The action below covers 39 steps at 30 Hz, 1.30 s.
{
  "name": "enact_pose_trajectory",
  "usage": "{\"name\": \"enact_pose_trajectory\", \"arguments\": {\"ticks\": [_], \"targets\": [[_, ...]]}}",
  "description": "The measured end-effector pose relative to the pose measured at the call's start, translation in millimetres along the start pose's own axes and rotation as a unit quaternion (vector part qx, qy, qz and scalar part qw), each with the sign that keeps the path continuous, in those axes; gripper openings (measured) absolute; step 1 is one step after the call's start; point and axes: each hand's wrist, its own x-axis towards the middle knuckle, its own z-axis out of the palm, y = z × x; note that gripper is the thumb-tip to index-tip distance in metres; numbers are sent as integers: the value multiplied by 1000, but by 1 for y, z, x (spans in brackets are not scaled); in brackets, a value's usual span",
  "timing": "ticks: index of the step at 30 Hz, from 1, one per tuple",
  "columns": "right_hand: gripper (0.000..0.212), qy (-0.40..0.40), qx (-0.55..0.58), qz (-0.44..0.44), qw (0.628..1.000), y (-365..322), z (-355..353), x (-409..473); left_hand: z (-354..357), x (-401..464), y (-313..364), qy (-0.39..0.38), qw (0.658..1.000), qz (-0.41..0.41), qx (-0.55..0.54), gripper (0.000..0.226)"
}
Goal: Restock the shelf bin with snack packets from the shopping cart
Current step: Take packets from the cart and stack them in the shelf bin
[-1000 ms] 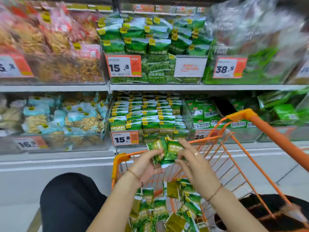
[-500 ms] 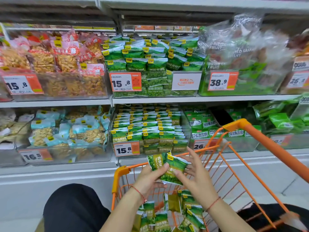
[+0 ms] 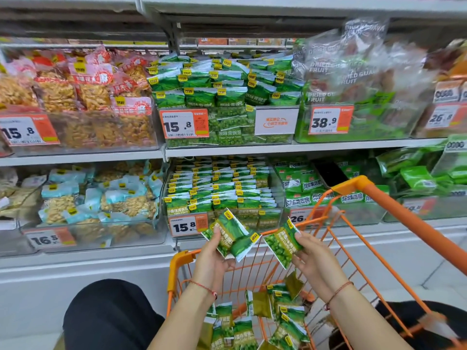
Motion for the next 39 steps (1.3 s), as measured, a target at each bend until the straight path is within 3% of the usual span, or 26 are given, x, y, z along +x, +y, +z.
{"name": "enact_pose_trajectory", "arguments": {"ticks": [2, 6, 10, 13, 17, 19, 21, 23, 26, 29, 31, 35, 37, 39], "targets": [[10, -29, 40, 35, 998, -2, 0, -1, 0, -1, 1, -13, 1000, -2, -13, 27], [6, -95, 7, 90, 991, 3, 3, -1, 3, -5, -1, -13, 1000, 1, 22, 23], [1, -72, -5, 116, 991, 12, 6, 1, 5, -8, -4, -31, 999, -6, 44, 32], [21, -41, 2, 115, 992, 14, 5, 4, 5, -8, -9, -43, 997, -40, 51, 33], [46, -23, -2, 102, 995, 12, 1, 7, 7, -9, -12, -41, 993, -76, 76, 54], [49, -11, -1, 99, 995, 11, -2, 7, 7, -6, -12, -40, 994, -73, 67, 37], [32, -12, -29, 86, 996, 9, 0, 4, 7, -5, -8, -20, 997, -43, 58, 13], [7, -26, -86, 58, 994, 7, 4, 0, 3, -1, -1, 8, 999, -9, 38, 11], [7, -62, -146, 19, 987, 7, 10, -5, -9, 5, 1, 46, 997, 41, 34, 17], [5, -117, -146, 5, 982, 9, 11, -6, -13, 6, -7, 72, 964, 97, 235, 30], [6, -125, -151, -10, 981, 11, 10, -5, -9, 3, -15, 42, 940, 110, 322, 19], [6, -104, -148, -32, 983, 15, 10, -2, 1, -2, -18, -47, 957, -8, 287, 19], [8, -93, -130, -30, 987, 16, 8, 0, 1, -6, -17, -96, 955, -36, 280, 42], [10, -83, -90, -22, 992, 15, 6, 3, -2, -8, -20, -145, 937, -15, 318, 65]]}}
